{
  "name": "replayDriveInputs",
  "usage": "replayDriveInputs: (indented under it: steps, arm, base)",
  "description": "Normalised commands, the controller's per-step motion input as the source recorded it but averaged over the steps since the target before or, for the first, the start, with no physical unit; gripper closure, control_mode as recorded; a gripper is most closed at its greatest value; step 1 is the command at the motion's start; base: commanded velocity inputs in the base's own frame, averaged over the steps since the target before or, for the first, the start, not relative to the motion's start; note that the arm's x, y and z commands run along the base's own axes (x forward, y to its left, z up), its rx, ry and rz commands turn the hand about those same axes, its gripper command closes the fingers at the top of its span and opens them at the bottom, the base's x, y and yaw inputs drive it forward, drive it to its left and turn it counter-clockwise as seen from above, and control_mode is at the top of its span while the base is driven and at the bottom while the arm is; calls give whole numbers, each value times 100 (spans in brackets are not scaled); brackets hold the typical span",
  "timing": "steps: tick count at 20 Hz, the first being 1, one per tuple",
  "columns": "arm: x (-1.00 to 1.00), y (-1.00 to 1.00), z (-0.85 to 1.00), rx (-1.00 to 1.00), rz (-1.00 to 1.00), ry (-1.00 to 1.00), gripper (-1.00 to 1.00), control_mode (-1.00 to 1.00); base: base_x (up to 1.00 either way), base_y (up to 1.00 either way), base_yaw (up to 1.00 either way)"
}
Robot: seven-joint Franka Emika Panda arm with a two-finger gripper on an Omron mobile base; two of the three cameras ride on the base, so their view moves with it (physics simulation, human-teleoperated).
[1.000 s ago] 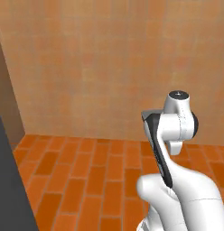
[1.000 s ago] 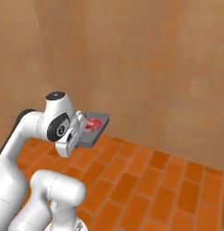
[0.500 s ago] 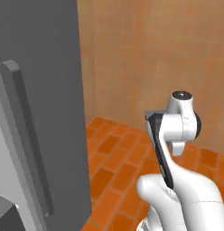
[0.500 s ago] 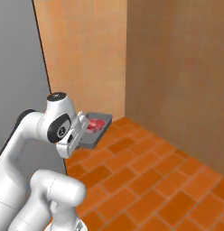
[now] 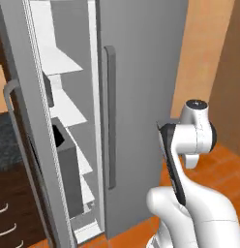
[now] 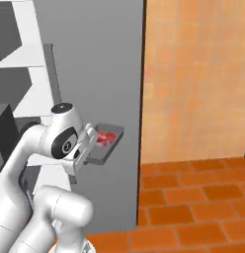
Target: Take the meat container that has the steak and place it on the second highest rack of the freezer. Then take the vegetable container that has the lime and potato and place it on the highest rack of the freezer.
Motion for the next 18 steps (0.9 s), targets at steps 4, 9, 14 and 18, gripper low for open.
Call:
replayDriveInputs:
  steps: [4,9,14,18]
  arm:
    - [0,0,0,0,0,0,100,100]
    - [0,0,0,0,0,0,100,100]
    - [0,0,0,0,0,0,100,100]
    - [0,0,0,0,0,0,100,100]
  base:
    - [1,-8,88]
    - [8,-8,85]
    - [24,-11,67]
    - [47,-33,15]
